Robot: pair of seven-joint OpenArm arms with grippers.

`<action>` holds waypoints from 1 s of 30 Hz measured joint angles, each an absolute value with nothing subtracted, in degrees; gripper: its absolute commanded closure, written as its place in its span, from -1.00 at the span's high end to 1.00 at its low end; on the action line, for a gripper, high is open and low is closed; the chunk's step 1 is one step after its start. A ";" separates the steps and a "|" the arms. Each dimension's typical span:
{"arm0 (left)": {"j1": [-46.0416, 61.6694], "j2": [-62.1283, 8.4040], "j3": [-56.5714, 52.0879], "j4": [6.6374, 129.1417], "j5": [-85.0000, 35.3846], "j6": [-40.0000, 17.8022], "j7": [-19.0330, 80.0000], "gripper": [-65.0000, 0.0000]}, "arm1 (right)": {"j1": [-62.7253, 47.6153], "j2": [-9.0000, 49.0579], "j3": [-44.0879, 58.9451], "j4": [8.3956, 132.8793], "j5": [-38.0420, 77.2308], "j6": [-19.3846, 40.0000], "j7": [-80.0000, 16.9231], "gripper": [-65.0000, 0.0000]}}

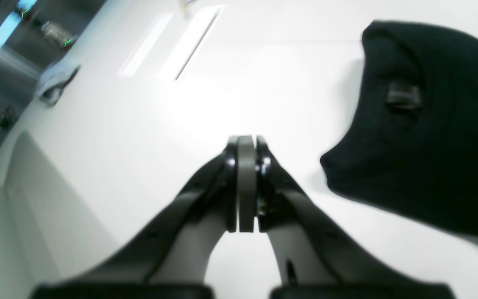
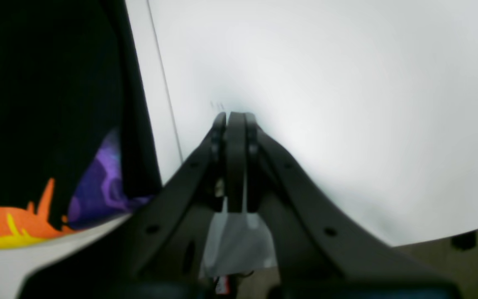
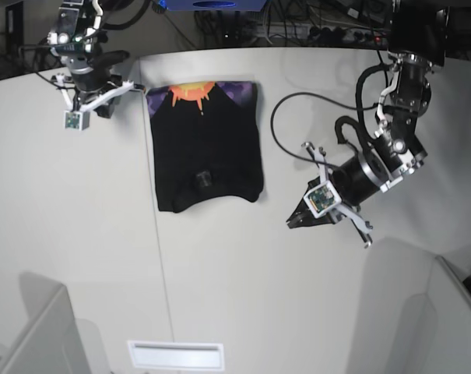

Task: Fold the T-shirt properly

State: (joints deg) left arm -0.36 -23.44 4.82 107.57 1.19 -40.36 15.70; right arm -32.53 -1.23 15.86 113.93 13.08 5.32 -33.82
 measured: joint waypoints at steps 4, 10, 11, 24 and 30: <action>9.58 -23.42 0.08 108.62 1.58 -40.32 2.90 -1.00 | -37.60 -1.06 16.01 114.02 12.71 9.15 -26.48 -1.00; 25.30 -25.56 -4.38 108.16 8.75 -40.47 -10.59 -1.00 | -44.77 -1.23 16.12 114.04 12.93 11.00 -20.49 -1.00; 27.33 -25.52 -5.34 108.18 8.97 -40.58 -12.32 -1.00 | -45.74 -1.10 16.12 114.04 12.91 10.79 -20.01 -1.00; 48.07 -28.58 -11.64 105.56 9.45 -40.36 -15.49 -1.00 | -57.21 -1.61 15.79 114.17 13.28 11.00 -19.22 -1.00; 54.57 -29.02 -8.69 102.24 8.99 -39.72 -15.81 -1.00 | -64.71 -1.74 15.75 114.21 13.26 10.79 -19.42 -1.00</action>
State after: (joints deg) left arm 54.57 -29.02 -8.69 102.24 8.99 -39.72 -15.81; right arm -64.71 -1.74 15.75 114.21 13.26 10.79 -19.42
